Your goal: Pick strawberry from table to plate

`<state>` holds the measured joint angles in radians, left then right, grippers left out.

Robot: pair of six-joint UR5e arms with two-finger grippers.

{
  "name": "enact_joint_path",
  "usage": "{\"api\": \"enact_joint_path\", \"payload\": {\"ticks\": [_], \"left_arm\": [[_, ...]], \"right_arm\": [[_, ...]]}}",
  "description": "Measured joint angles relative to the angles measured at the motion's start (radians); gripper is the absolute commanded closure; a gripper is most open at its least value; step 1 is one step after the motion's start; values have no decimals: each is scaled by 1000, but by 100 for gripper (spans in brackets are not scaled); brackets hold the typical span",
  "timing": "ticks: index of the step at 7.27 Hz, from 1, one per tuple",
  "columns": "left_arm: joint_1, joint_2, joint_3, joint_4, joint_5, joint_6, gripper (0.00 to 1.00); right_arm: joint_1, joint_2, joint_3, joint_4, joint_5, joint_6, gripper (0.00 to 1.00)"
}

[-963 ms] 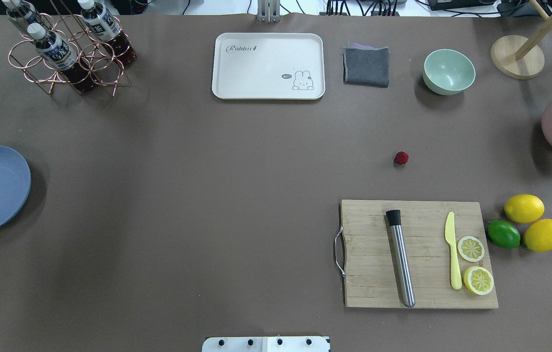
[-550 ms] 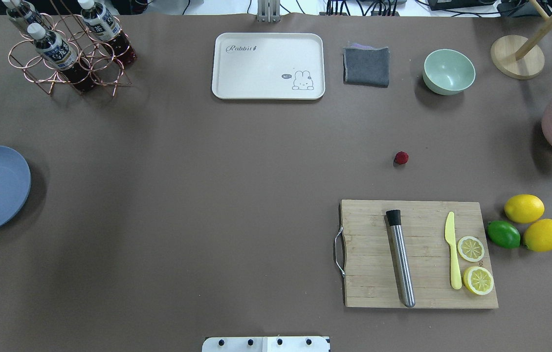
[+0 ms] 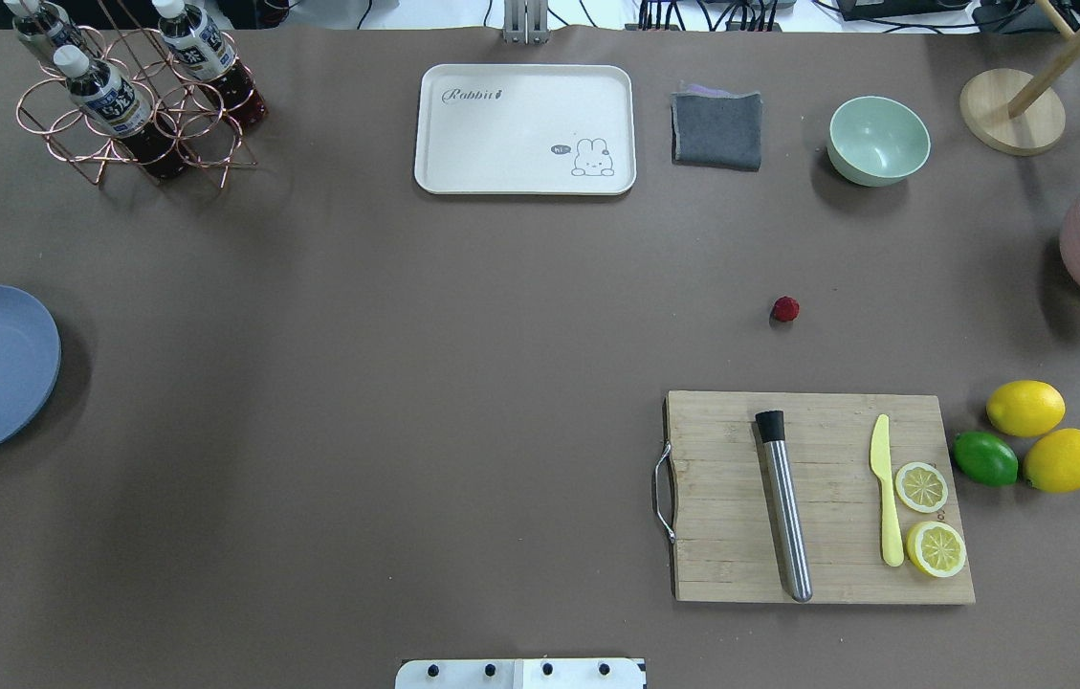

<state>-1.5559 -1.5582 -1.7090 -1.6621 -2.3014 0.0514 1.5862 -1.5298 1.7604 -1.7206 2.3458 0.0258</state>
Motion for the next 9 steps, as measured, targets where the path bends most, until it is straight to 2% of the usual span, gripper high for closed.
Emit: {"api": "enact_joint_path", "payload": {"ticks": [3,5,7,9], "left_arm": [[5,11,1,-7,-14,2,2],[44,11,46,-90,-59,-16,2],[111,11,168,-350,-71,-193,2],[210,12,353,-711,-67,-404,2]], "right_arm": [[-6,0,5,2,26,3,0],[-43,18,17,6,61,68,0],[-90,47,32,10,67,174,0],[-123,60,35,43,67,259,0]]}}
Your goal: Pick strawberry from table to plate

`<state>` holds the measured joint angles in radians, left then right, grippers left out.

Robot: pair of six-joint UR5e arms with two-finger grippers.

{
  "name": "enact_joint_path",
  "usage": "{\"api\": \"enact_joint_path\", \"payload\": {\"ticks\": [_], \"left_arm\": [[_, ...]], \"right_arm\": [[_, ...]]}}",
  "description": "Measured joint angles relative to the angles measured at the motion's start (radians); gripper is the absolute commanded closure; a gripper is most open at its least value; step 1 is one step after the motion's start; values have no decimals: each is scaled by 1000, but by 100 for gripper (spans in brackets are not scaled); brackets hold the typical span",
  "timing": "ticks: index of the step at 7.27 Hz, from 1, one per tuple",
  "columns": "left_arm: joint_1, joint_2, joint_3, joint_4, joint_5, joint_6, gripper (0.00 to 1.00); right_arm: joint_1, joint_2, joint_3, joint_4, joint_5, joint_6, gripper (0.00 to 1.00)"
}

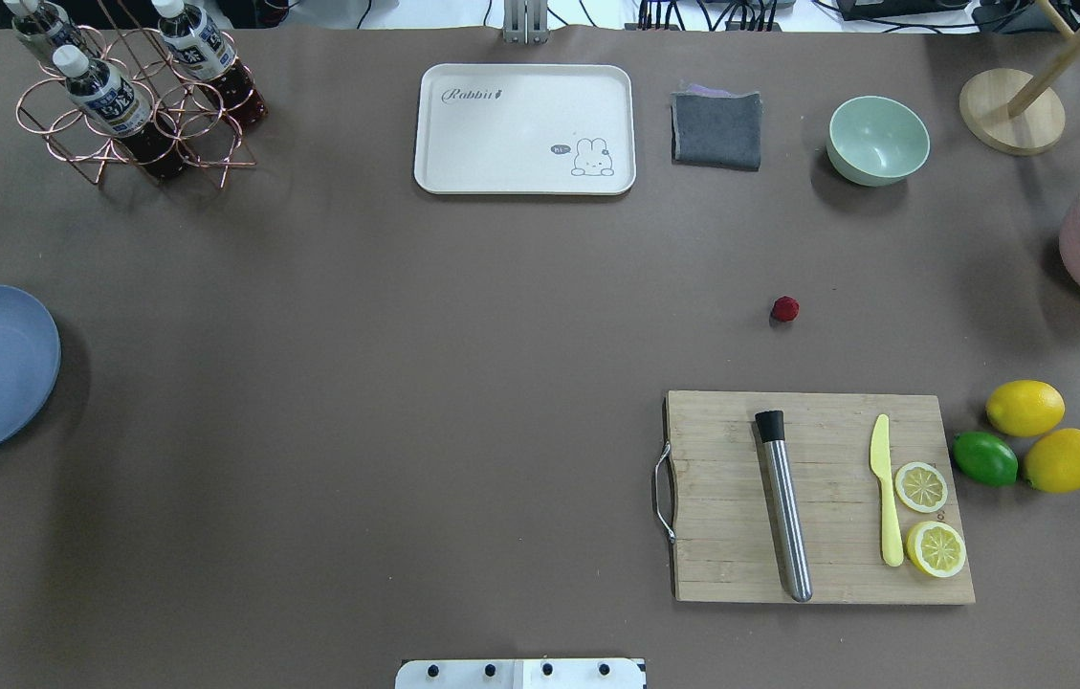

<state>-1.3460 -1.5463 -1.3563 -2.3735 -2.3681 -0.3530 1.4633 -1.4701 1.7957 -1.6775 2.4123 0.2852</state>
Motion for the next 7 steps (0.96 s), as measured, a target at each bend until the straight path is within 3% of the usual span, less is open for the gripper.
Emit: {"api": "enact_joint_path", "payload": {"ticks": [1,3,6,7], "left_arm": [[41,1,72,-128,6,-62,3],[99,25,143,-259,22,-105,4],[131,67,160,-320,17,-111,88],[133,70,160,-323,16,-111,100]], "right_arm": [[-14,2,1,20,0,37,0],[-36,4,1,71,-5,105,0],[-43,5,5,95,-9,131,0],[-44,5,8,96,-11,132,0]]}}
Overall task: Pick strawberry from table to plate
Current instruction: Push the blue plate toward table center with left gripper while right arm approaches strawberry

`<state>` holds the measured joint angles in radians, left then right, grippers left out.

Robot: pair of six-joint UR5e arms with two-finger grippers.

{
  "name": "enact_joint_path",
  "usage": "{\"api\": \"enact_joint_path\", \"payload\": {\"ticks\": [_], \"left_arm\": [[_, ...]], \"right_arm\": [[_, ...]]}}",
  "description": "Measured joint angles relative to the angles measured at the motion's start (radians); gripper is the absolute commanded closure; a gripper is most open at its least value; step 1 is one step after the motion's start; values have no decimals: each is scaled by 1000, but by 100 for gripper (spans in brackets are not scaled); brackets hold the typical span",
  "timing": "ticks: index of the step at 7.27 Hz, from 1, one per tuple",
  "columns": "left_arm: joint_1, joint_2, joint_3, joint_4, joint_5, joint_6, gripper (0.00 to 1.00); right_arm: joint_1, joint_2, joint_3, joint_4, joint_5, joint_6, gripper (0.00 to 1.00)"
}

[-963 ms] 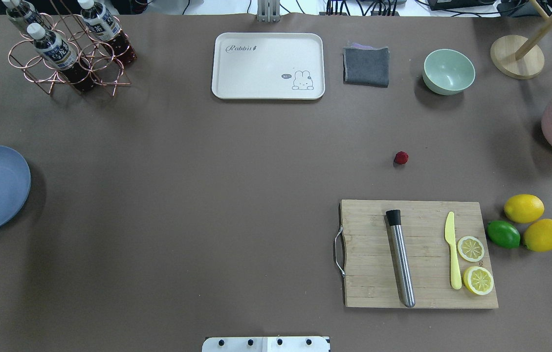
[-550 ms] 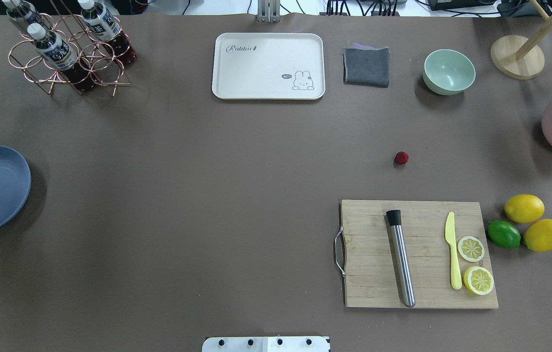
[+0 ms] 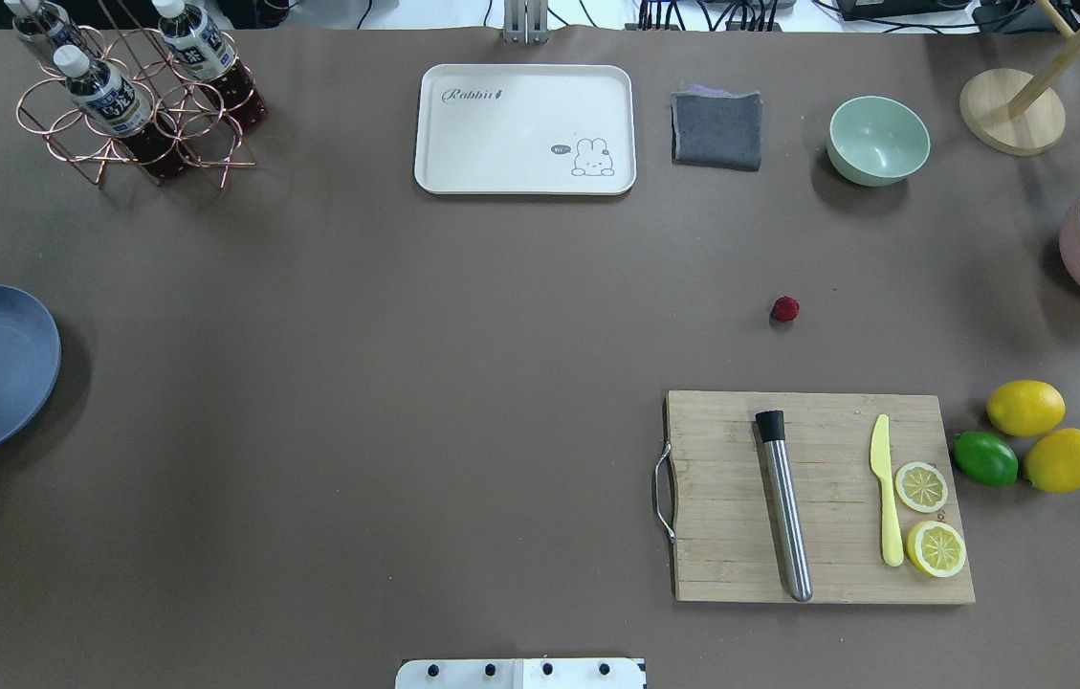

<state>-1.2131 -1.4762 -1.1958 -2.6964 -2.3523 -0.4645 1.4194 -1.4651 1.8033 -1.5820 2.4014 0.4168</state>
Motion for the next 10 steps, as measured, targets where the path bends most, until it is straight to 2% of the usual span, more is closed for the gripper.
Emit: {"api": "enact_joint_path", "payload": {"ticks": [3,5,6,8,9,10], "left_arm": [[1,-3,-4,-1,-43,-38,100],[-2,-35,-37,18,-144,-143,100],[-10,-75,-63,50,-192,-217,100],[-13,-196,-162,168,-222,-418,100],[9,-259,-223,221,-212,-542,100],[75,-309,-289,251,-164,-684,100]], "right_arm": [[0,-1,8,0,-2,2,0],[-1,0,14,0,0,2,0],[-6,8,15,0,0,2,0],[-42,39,14,0,0,46,0],[-73,62,11,1,-6,83,0],[-114,86,6,8,-21,113,0]]}}
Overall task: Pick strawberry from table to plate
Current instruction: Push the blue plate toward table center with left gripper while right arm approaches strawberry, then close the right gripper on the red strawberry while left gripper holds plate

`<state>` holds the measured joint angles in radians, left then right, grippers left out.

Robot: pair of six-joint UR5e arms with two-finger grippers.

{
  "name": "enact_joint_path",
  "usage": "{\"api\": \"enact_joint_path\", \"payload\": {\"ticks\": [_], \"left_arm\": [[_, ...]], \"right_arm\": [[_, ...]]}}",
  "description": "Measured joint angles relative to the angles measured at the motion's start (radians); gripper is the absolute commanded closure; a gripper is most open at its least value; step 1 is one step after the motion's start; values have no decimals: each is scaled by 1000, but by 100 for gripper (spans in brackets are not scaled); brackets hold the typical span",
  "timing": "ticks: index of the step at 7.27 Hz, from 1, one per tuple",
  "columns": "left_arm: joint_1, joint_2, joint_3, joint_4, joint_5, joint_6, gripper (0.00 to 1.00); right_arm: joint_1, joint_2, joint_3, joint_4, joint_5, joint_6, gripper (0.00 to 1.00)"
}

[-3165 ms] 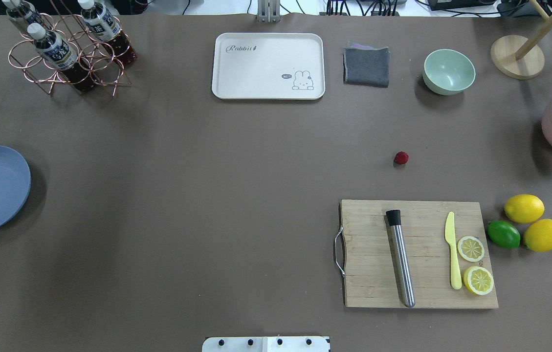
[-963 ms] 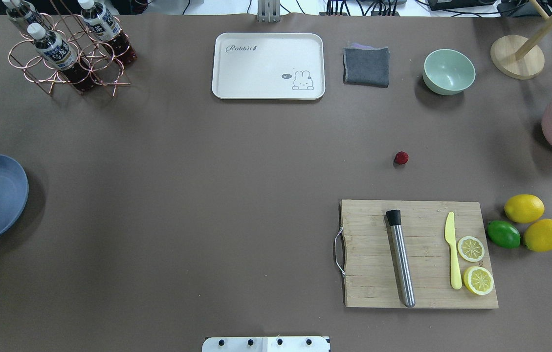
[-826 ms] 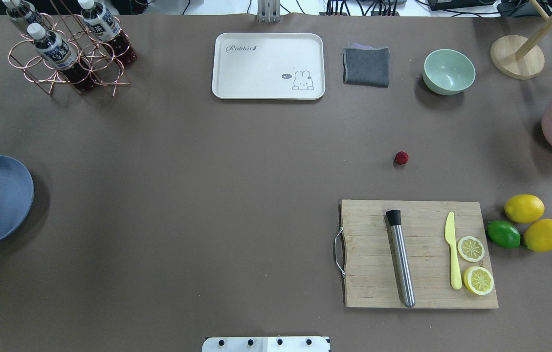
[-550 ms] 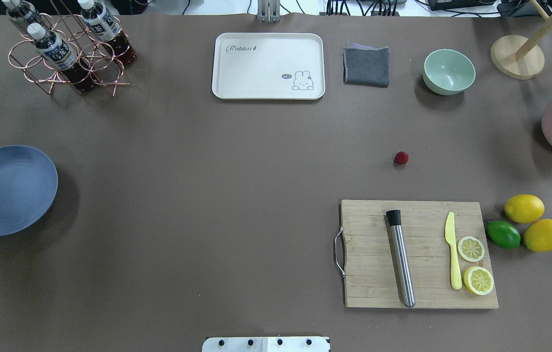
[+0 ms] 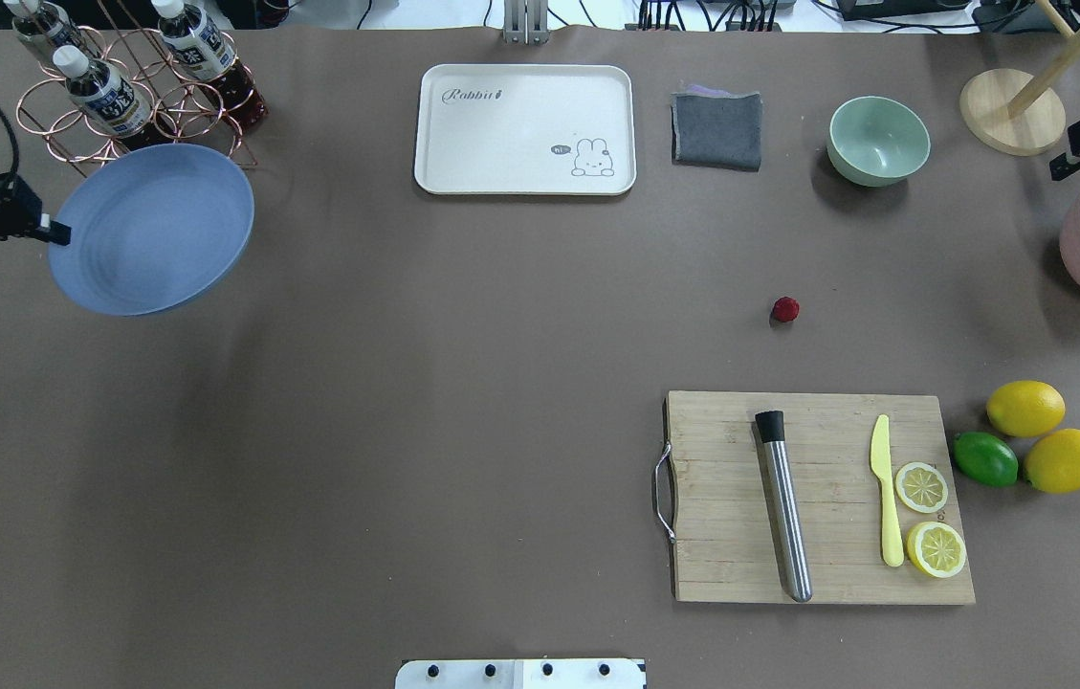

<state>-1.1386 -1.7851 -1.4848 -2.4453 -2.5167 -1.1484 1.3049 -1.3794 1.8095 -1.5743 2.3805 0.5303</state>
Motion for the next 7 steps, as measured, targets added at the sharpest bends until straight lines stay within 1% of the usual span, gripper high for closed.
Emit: {"api": "enact_joint_path", "payload": {"ticks": [1,2,3,4,6,7], "left_arm": [[92,-34,-67,35,86,-116,100],[193,-73,-138,106,194,-201,100],[292,-113,-201,195,303,-257,100],[382,-150,-240,262,399,-302,100],[537,-218,-234,310,571,-369,100],[587,-240,-213,314,633,-379,100]], "right_arm": [[-48,20,-5,31,-24,46,0],[-108,30,-12,95,-62,129,0],[-169,33,-24,166,-106,219,0],[-216,40,-37,212,-137,285,0],[-289,72,-59,239,-188,380,0],[-318,79,-64,242,-211,410,0]]}}
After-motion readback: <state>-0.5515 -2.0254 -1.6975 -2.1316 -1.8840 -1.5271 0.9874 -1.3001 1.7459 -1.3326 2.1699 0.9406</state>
